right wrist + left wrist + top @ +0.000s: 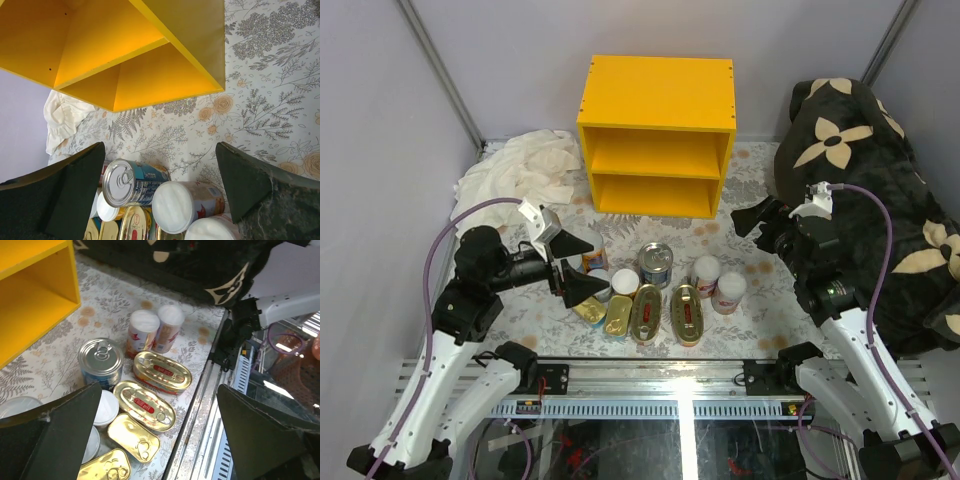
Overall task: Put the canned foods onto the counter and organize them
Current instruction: Move the counter to the center of the board.
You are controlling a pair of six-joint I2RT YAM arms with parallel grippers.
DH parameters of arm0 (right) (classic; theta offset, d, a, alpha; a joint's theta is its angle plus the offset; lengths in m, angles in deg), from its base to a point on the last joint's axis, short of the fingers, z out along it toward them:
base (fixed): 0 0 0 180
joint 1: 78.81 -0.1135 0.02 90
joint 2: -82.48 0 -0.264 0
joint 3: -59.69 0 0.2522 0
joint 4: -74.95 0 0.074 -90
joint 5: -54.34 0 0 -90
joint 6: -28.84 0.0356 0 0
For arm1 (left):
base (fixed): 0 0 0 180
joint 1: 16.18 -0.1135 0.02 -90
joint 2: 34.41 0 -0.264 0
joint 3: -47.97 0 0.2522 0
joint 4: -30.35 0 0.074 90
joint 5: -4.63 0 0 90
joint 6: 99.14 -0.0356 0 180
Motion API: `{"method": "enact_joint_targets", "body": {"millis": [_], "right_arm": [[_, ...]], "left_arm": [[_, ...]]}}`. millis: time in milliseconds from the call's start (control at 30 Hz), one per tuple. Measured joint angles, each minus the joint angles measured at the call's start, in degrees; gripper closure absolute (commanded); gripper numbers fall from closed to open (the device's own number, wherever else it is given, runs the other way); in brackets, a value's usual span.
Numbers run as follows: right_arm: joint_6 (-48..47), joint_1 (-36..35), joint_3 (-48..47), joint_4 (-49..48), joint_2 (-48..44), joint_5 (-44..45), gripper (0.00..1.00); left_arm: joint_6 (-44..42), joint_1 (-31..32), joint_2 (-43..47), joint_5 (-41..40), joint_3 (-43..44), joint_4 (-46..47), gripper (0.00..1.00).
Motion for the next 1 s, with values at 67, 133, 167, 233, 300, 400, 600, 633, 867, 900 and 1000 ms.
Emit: {"method": "enact_joint_targets", "body": {"millis": [67,133,167,233,300,400,600,633,867,900,1000], "right_arm": [[-0.07,0.0,0.2,-0.2,-0.09,0.0,0.01],[-0.76,0.0,1.18,-1.27,-0.46,-0.15,0.01],[-1.88,0.0,2.01,-1.84,-0.81,-0.44,0.01],[-4.52,0.0,3.48,-2.36,-1.44,-1.81,0.01],[-6.62,0.0,4.22,-2.43,-1.92,-3.06,0.0],[-8.96,0.0,4.26,-2.4,-2.08,-3.96,0.01],[-12.31,0.0,3.91,-0.5,-1.95,-6.27,1.0],[-12.74,0.0,3.76,-0.22,-1.97,-6.38,0.88],[-13.35,0.0,3.58,-0.83,-3.34,-8.5,0.49],[-13.4,0.0,3.58,-1.33,-3.63,-9.29,0.94],[-14.45,-0.02,3.54,-1.79,-4.52,-12.72,0.88]], "left_arm": [[-0.39,0.0,0.5,1.6,0.07,0.0,0.0],[-0.15,0.07,0.83,1.68,0.39,0.31,0.0],[0.24,0.07,0.79,0.92,0.46,0.61,0.0],[2.16,0.13,0.35,-4.11,0.48,1.36,0.0],[3.89,0.13,-0.81,-10.25,0.61,1.36,0.0],[6.93,0.13,-3.74,-22.56,1.16,0.63,0.01],[10.6,0.04,-3.63,-37.75,-1.22,0.07,1.0],[10.75,0.04,-2.6,-38.36,-1.86,0.07,0.97],[12.31,0.04,-0.31,-40.24,-2.84,0.94,0.88],[12.96,0.04,-0.79,-40.7,-2.84,1.2,0.99],[13.53,0.07,-2.14,-42.51,-2.82,1.92,0.87]]}}
